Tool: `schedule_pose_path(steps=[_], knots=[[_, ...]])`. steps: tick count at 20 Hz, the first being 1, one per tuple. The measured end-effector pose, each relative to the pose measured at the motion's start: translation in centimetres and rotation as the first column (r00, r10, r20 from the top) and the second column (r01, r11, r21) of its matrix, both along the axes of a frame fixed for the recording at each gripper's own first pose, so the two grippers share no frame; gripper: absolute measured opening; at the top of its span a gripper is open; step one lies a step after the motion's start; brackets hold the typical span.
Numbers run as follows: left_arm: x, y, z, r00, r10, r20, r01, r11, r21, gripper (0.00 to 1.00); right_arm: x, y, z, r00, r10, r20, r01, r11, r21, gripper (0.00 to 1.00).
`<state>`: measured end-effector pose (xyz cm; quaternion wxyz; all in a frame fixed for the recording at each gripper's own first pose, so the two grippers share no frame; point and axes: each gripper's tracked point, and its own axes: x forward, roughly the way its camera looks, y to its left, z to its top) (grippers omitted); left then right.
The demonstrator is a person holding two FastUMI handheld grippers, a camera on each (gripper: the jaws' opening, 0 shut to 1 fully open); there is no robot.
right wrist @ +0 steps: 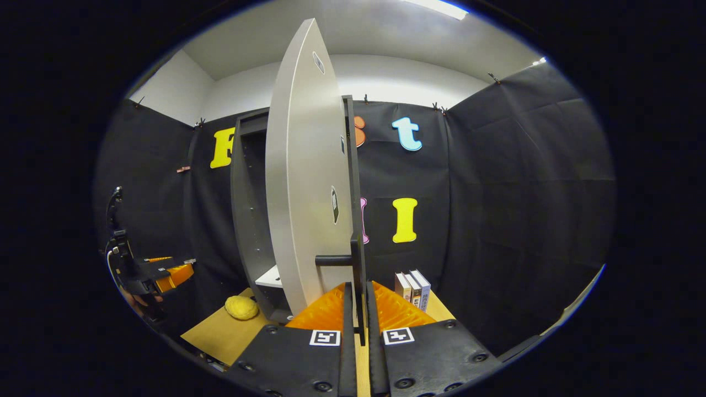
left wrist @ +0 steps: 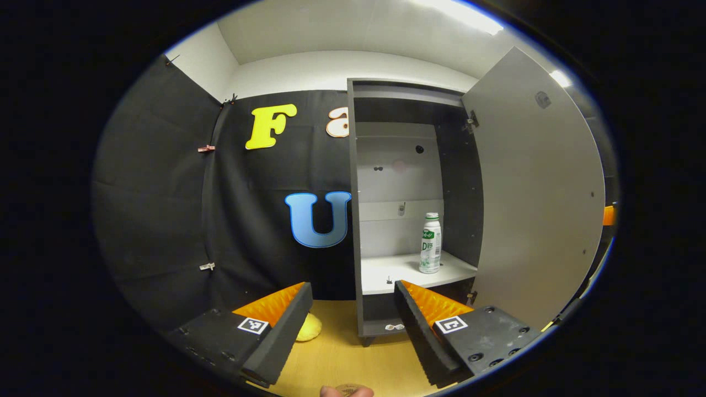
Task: Open the cabinet door with the right hand, grasp the bottle in the cabinet with the left hand and place it on the coaster, then close the cabinet door with the right hand.
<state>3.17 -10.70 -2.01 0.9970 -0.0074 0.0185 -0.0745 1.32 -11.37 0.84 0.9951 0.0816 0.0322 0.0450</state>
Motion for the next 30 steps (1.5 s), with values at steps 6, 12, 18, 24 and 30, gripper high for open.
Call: schedule_pose_path(steps=[6, 12, 18, 24, 30], knots=[[2.0, -4.1, 0.3, 0.999, -0.041, 0.007, 0.041, 0.999, 0.001, 0.92, 0.4, -2.3, -0.1, 1.000, -0.015, 0.008, 0.015, 1.000, 0.004, 0.13], [4.7, -10.2, 0.4, 0.992, -0.124, -0.006, 0.124, 0.992, -0.007, 0.94, 0.4, -2.2, -0.2, 0.999, 0.046, -0.008, -0.046, 0.999, 0.005, 0.13], [10.6, -16.4, 0.8, 0.984, -0.179, 0.001, 0.179, 0.984, -0.011, 0.92, -2.0, -5.1, 0.0, 0.998, 0.061, -0.017, -0.061, 0.998, 0.035, 0.19], [17.6, -21.7, 0.6, 0.980, -0.199, 0.015, 0.199, 0.980, -0.029, 0.94, -2.2, -12.2, -0.9, 0.987, -0.156, -0.036, 0.158, 0.986, 0.057, 0.38], [24.4, -25.1, -1.4, 0.985, -0.172, -0.032, 0.171, 0.985, -0.037, 0.94, -1.5, -15.8, -0.3, 0.969, -0.242, 0.040, 0.242, 0.970, 0.018, 0.97]])
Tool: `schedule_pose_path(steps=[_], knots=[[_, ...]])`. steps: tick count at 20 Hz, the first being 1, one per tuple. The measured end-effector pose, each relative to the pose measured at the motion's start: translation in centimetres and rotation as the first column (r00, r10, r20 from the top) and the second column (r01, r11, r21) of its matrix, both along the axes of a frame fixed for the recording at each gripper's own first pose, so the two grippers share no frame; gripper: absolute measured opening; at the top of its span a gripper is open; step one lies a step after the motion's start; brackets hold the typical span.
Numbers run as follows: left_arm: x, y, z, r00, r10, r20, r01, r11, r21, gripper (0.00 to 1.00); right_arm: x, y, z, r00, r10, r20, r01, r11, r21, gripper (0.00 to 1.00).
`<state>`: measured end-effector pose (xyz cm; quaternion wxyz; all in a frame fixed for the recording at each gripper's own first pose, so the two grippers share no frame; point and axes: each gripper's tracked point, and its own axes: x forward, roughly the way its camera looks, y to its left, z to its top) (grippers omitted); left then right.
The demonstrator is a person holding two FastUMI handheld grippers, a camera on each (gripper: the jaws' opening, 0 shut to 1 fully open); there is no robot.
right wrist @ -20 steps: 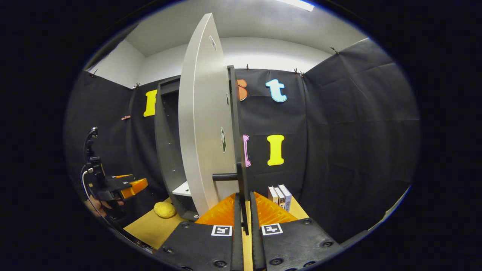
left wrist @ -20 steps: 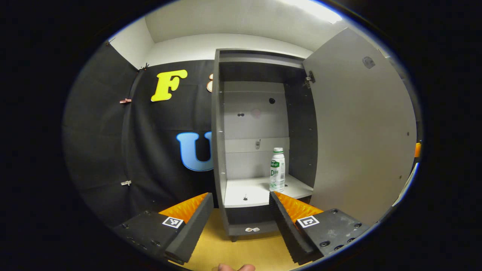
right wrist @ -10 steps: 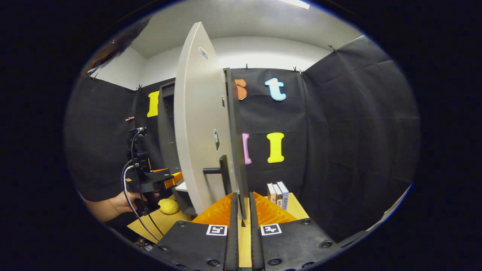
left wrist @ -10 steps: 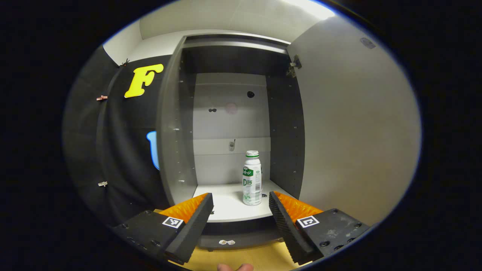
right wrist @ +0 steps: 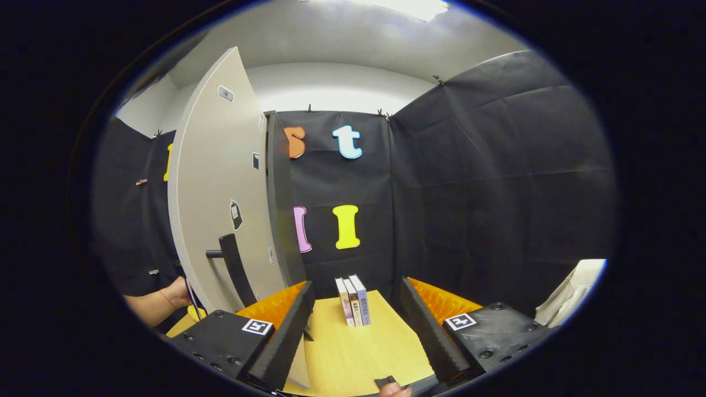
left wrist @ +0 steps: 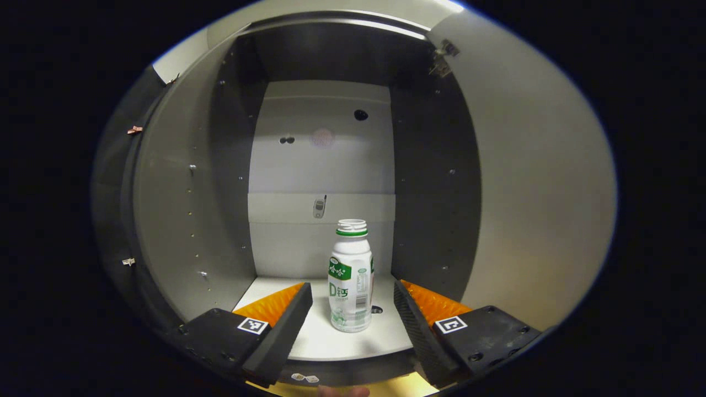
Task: Open the cabinet door with the right hand, grasp the bottle in the cabinet with the left hand and place it on the coaster, then close the cabinet door with the right hand.
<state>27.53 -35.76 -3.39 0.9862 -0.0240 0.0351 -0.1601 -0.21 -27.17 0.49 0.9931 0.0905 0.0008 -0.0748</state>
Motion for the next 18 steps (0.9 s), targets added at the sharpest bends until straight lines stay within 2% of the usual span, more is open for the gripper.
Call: schedule_pose_path(steps=[3, 4, 5, 13, 14, 18], knots=[[2.5, -1.0, -0.3, 1.000, 0.025, 0.013, -0.025, 0.999, 0.042, 0.94, 0.5, -3.1, -0.4, 0.997, -0.073, 0.005, 0.073, 0.997, -0.037, 0.98], [3.4, -1.3, -0.6, 0.999, 0.033, 0.014, -0.033, 0.998, 0.054, 0.94, 0.7, -3.3, -1.1, 0.997, -0.080, -0.017, 0.080, 0.996, -0.042, 1.00], [4.3, -1.4, -0.8, 0.999, 0.044, 0.011, -0.044, 0.997, 0.058, 0.94, 0.8, -3.5, -1.6, 0.996, -0.081, -0.032, 0.079, 0.996, -0.042, 0.97], [9.5, -2.2, -2.1, 0.996, 0.092, -0.017, -0.092, 0.996, -0.016, 0.94, 2.5, -5.1, -3.4, 0.993, -0.087, -0.085, 0.080, 0.993, -0.083, 0.98], [9.5, -2.1, -2.1, 0.995, 0.103, -0.019, -0.103, 0.995, -0.013, 0.79, 2.7, -5.2, -3.4, 0.993, -0.088, -0.084, 0.081, 0.993, -0.086, 0.98], [7.7, -0.3, -1.4, 0.995, 0.103, -0.014, -0.103, 0.995, -0.007, 0.78, 3.0, -4.6, -3.3, 0.994, -0.085, -0.074, 0.078, 0.993, -0.093, 0.98]])
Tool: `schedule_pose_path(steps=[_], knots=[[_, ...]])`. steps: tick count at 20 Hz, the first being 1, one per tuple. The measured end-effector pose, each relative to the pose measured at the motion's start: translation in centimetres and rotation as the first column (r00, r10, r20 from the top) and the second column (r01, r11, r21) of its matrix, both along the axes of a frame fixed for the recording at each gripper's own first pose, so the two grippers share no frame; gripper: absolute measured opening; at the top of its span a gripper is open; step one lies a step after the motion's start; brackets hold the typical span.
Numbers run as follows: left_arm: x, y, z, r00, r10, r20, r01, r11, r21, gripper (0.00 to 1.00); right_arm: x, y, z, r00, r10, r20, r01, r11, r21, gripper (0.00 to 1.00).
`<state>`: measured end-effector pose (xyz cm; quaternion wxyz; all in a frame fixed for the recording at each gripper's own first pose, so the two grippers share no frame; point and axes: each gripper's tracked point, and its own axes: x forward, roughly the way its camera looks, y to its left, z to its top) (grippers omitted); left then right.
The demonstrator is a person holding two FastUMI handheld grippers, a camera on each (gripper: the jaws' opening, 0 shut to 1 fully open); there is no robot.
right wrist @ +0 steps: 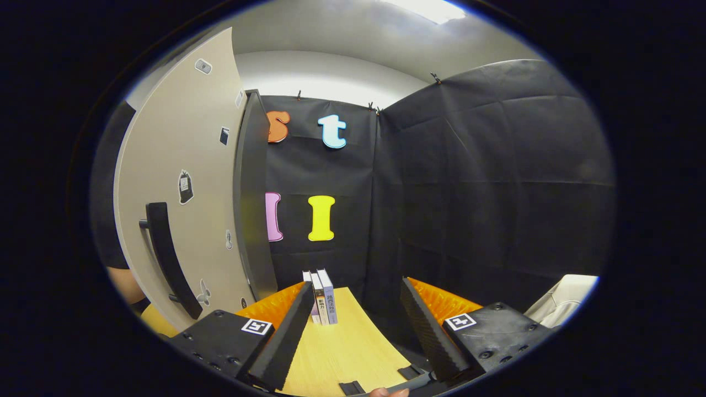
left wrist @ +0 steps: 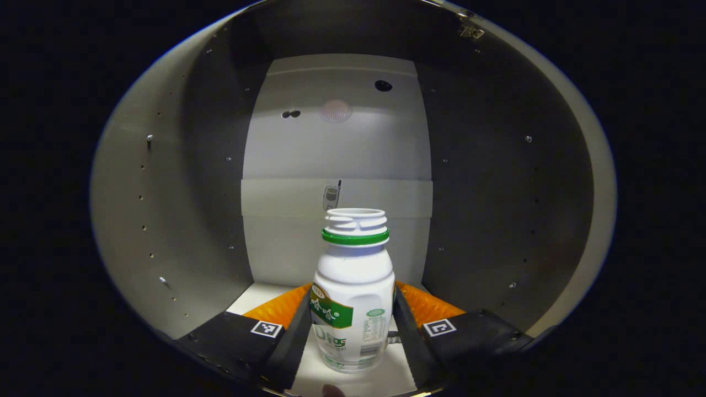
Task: Open the cabinet door with the right hand, grasp the bottle in the cabinet with the left hand and place it on the coaster, then close the cabinet door with the right hand.
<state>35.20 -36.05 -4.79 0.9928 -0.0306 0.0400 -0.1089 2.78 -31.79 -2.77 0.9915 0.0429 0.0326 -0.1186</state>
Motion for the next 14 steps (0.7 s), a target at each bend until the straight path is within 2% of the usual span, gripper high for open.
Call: schedule_pose_path(steps=[6, 14], knots=[[-5.4, 5.1, 3.3, 0.998, -0.031, 0.047, 0.031, 0.999, -0.016, 0.78, 0.2, 2.4, 1.2, 1.000, 0.007, 0.028, -0.005, 0.999, -0.041, 0.98], [-14.9, 12.6, 5.3, 0.994, -0.059, 0.092, 0.056, 0.998, 0.028, 0.77, 0.1, 5.6, 1.7, 0.999, 0.013, 0.045, -0.011, 0.999, -0.036, 0.99]])
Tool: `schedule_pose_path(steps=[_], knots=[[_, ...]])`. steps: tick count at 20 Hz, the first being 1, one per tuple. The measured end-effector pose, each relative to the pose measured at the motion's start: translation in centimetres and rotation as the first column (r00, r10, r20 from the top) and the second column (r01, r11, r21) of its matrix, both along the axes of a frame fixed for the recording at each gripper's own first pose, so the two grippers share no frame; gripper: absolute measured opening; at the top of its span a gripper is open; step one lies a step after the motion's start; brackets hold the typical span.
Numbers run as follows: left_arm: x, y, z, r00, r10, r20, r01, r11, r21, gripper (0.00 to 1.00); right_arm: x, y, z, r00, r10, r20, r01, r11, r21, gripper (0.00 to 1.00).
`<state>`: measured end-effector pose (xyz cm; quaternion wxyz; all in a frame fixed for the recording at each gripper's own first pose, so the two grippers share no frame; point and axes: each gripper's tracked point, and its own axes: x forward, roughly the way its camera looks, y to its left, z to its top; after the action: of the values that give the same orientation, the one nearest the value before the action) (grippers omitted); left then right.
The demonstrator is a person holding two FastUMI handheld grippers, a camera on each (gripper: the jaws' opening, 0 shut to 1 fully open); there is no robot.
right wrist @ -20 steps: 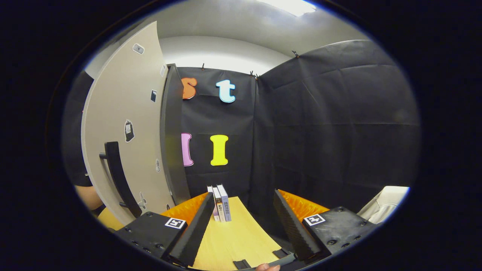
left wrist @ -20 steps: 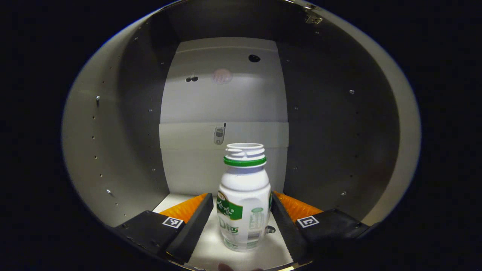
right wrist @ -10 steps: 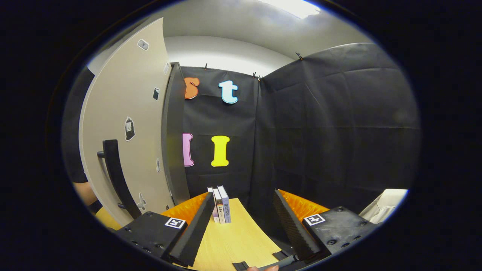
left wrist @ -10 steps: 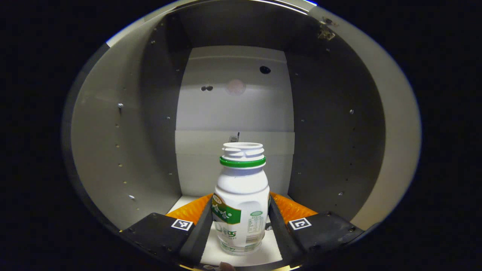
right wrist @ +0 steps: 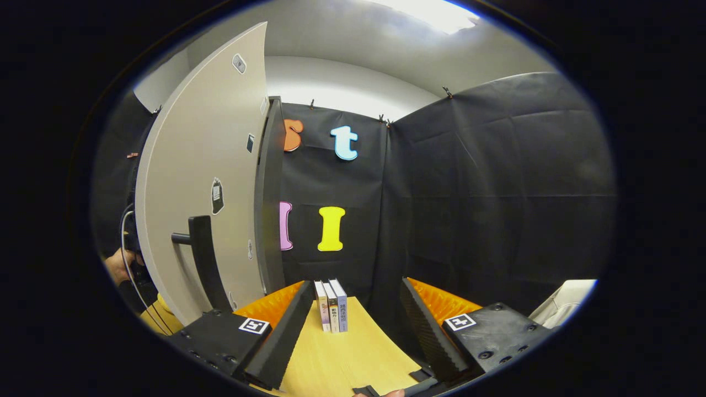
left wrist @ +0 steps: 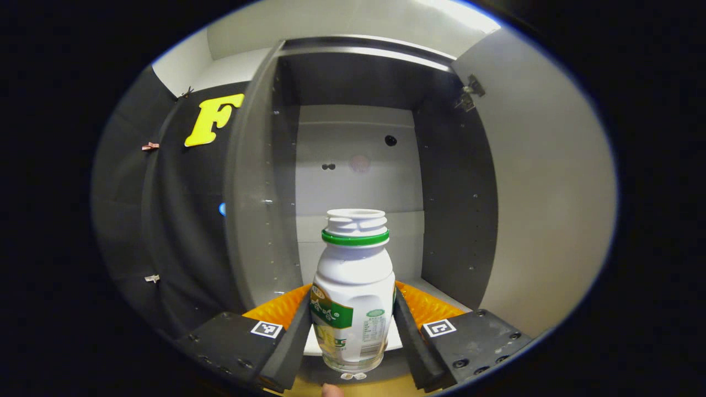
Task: Open the cabinet door with the right hand, grasp the bottle in the cabinet with the left hand and place it on the coaster, then close the cabinet door with the right hand.
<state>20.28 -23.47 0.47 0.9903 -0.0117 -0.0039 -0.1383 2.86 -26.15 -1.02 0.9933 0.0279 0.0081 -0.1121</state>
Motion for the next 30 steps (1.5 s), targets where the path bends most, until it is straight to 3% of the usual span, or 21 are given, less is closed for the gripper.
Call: schedule_pose_path(steps=[15, 24, 30], knots=[[-11.7, 12.1, -6.8, 0.999, 0.035, 0.029, -0.035, 0.999, -0.021, 0.78, -0.5, 3.4, -0.4, 1.000, -0.014, 0.008, 0.014, 1.000, 0.005, 0.99], [-17.5, 13.2, -16.6, 0.999, -0.044, 0.008, 0.045, 0.998, -0.052, 0.78, -1.7, 4.2, 0.2, 0.999, -0.039, 0.028, 0.039, 0.999, 0.019, 0.99], [-19.0, 14.7, -25.0, 0.999, -0.034, -0.038, 0.033, 0.999, -0.023, 0.77, -2.4, 4.6, 0.9, 0.998, -0.051, 0.035, 0.051, 0.999, 0.008, 0.99]])
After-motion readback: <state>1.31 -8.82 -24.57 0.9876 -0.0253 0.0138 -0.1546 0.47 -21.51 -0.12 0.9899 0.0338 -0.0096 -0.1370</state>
